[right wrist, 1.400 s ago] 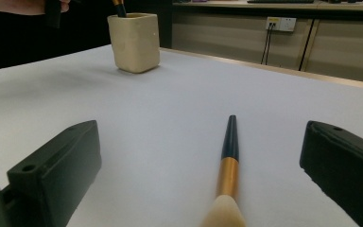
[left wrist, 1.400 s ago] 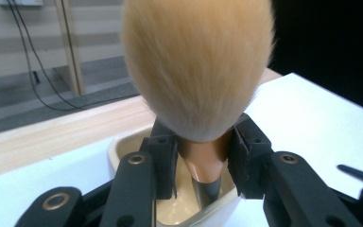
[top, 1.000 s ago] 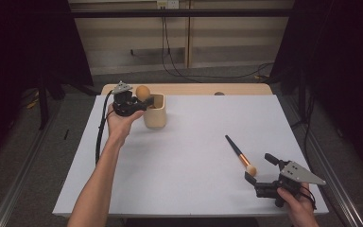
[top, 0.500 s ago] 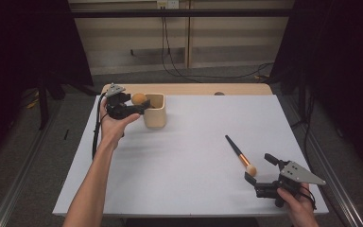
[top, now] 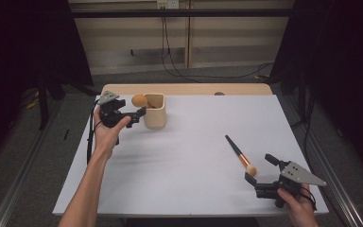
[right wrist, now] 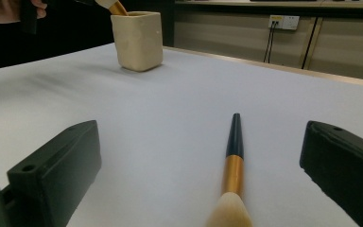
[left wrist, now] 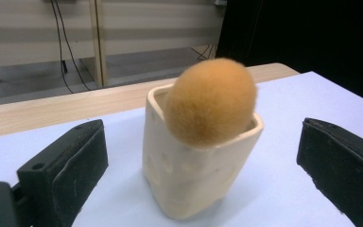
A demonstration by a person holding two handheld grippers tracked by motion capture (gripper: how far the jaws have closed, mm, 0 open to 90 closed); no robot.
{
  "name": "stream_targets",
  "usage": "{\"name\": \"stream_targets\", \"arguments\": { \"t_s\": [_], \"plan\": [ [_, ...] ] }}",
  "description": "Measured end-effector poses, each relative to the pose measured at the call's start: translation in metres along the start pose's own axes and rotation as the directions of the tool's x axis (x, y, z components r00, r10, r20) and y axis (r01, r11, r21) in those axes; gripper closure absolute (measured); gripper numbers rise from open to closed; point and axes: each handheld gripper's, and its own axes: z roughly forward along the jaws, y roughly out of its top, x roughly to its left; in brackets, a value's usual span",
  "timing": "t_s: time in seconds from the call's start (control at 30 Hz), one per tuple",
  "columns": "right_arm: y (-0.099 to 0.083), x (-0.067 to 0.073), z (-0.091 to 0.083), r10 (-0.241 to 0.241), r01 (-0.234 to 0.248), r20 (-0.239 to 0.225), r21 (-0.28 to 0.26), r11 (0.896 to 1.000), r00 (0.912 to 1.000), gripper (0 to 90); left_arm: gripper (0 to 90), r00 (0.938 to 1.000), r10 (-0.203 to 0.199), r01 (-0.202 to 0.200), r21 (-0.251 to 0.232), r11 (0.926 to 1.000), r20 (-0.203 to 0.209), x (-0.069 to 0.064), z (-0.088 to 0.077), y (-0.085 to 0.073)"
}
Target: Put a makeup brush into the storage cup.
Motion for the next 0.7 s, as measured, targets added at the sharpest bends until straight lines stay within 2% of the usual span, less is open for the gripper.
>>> {"name": "stream_targets", "arguments": {
  "t_s": [0.1, 0.17, 0.23, 0.27, 0.37, 0.47, 0.57, 0.7],
  "plan": [
    [0.0, 0.0, -0.001, -0.004, 0.004, 0.003, 0.0, 1.0, 1.0, 0.0, 2.1, 0.9999, 0.014, -0.014, -0.004, 0.9999, -0.002, -0.001, -0.007, -0.003],
    [-0.001, 0.0, -0.002, -0.001, 0.001, 0.005, -0.001, 1.0, 1.0, 0.0, 2.8, 0.9989, 0.045, -0.045, 0.003, 0.999, -0.012, -0.002, -0.012, -0.004],
    [-0.001, -0.001, -0.003, 0.001, -0.001, 0.012, -0.002, 1.0, 0.9999, 0.0, 3.1, 0.998, 0.056, -0.056, 0.005, 0.9984, -0.03, -0.001, -0.016, -0.005],
    [0.0, 0.0, -0.003, 0.007, -0.007, 0.013, -0.004, 1.0, 0.9999, 0.0, 2.9, 0.9984, 0.049, -0.049, 0.004, 0.9988, -0.029, -0.002, -0.019, -0.006],
    [-0.001, 0.0, -0.004, 0.01, -0.01, 0.019, -0.005, 1.0, 0.9998, 0.0, 2.6, 0.9989, 0.044, -0.044, -0.012, 0.9989, -0.015, -0.003, -0.028, -0.008],
    [-0.001, 0.0, -0.005, 0.011, -0.011, 0.023, -0.005, 1.0, 0.9997, 0.0, 2.6, 0.9977, 0.067, -0.067, -0.017, 0.9976, -0.01, -0.006, -0.037, -0.011],
    [-0.001, 0.0, -0.006, 0.011, -0.011, 0.027, -0.007, 1.0, 0.9996, 0.0, 2.6, 0.9986, 0.053, -0.053, -0.034, 0.998, 0.007, -0.009, -0.044, -0.015],
    [-0.001, 0.0, -0.006, 0.011, -0.011, 0.027, -0.007, 1.0, 0.9996, 0.0, 2.8, 0.997, 0.075, -0.074, -0.045, 0.9963, 0.018, -0.015, -0.057, -0.023]
  ]
}}
